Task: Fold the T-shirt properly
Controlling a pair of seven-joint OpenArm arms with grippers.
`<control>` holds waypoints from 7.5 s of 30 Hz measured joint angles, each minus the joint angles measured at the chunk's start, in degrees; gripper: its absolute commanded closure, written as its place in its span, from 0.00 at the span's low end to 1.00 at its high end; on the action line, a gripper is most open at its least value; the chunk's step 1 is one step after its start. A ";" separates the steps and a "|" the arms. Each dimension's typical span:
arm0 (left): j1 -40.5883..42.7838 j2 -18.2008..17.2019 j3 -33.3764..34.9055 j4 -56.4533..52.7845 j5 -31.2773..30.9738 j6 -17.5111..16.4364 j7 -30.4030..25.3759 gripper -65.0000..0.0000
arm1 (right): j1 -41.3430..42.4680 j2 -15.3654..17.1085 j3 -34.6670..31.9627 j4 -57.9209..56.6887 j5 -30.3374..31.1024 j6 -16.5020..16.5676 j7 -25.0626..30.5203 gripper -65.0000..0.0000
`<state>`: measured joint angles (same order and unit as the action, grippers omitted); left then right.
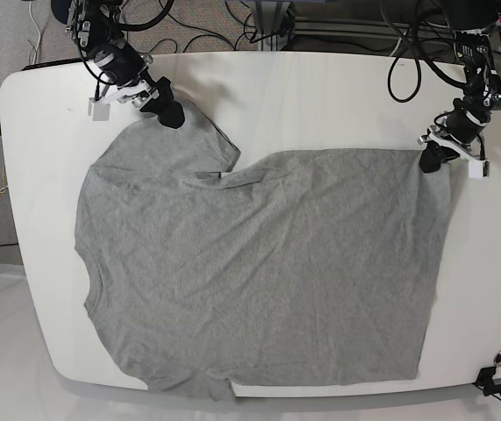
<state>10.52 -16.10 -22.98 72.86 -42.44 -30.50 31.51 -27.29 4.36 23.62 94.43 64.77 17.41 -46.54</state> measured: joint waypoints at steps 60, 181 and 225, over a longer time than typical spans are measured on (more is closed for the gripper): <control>6.25 -3.54 0.15 6.88 0.37 -1.31 0.17 1.00 | -2.23 1.86 -0.07 15.65 -20.41 -0.85 -3.63 1.00; 1.99 -1.86 -0.37 12.61 29.92 -3.87 -18.64 0.42 | 19.91 11.21 8.33 -12.57 -56.94 13.11 17.86 0.30; -4.39 -1.57 -4.61 -2.60 29.66 -3.85 -18.14 0.41 | 21.07 9.90 7.93 -16.87 -55.49 16.26 19.98 0.98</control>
<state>6.13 -17.67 -27.59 70.26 -12.78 -34.35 13.37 -6.22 14.26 31.55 77.56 9.28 33.67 -26.57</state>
